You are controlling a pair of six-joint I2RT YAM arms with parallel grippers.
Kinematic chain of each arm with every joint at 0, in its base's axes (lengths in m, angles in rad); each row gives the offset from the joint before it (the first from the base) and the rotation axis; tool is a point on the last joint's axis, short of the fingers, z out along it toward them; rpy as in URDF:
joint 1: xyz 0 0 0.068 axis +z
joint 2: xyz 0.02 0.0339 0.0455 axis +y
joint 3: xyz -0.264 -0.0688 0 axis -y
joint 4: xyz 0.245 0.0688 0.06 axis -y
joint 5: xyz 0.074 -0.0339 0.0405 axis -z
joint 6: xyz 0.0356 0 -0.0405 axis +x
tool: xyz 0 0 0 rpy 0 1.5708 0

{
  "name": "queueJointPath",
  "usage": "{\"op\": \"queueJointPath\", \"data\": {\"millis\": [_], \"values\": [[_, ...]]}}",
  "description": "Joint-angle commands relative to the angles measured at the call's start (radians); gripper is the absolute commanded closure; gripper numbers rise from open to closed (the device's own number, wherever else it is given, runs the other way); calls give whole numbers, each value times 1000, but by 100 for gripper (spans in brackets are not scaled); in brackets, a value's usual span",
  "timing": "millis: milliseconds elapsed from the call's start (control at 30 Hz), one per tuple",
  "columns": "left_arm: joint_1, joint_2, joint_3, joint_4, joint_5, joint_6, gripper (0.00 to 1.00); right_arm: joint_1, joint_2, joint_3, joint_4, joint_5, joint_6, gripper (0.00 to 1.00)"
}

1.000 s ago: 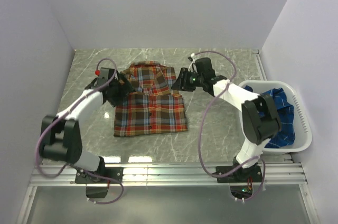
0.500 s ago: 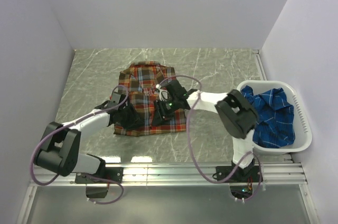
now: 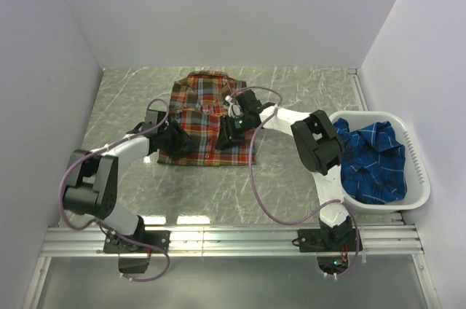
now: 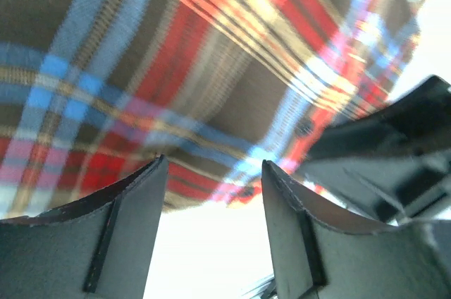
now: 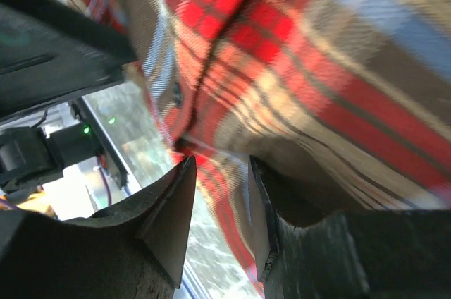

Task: Fold and stack the long sleeve shirts
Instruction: Fold the shirt

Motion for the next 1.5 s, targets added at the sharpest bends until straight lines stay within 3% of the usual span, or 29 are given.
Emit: {"op": "queueJointPath", "data": {"millis": [0, 200, 467, 667, 867, 1067, 1133, 1300, 1400, 1467], "values": [[1, -152, -32, -7, -30, 38, 38, 4, -122, -15, 6, -8, -31, 57], [30, -298, -126, 7, -129, 17, 43, -7, -234, -155, 114, -8, 21, 57], [141, -196, -230, 145, -171, -72, 51, -53, -236, -343, 258, -23, 128, 59], [203, -197, -333, 158, -169, -146, 58, -125, -227, -466, 319, -2, 182, 60], [236, -379, -448, 101, -152, -218, 64, -161, -280, -482, 292, 10, 147, 60], [237, -593, -370, -23, -152, -173, 56, -176, -343, -460, 249, 65, 129, 60], [236, -599, -320, -46, -149, -111, 46, -177, -354, -445, 197, 101, 96, 60], [233, -428, -93, -74, -122, 99, 18, -174, -446, -462, 135, 278, 70, 60], [231, -276, 45, -89, -96, 175, 11, -162, -497, -471, 129, 335, 84, 57], [223, -205, 130, -73, -83, 198, 12, -141, -518, -465, 102, 374, 84, 55]]}}
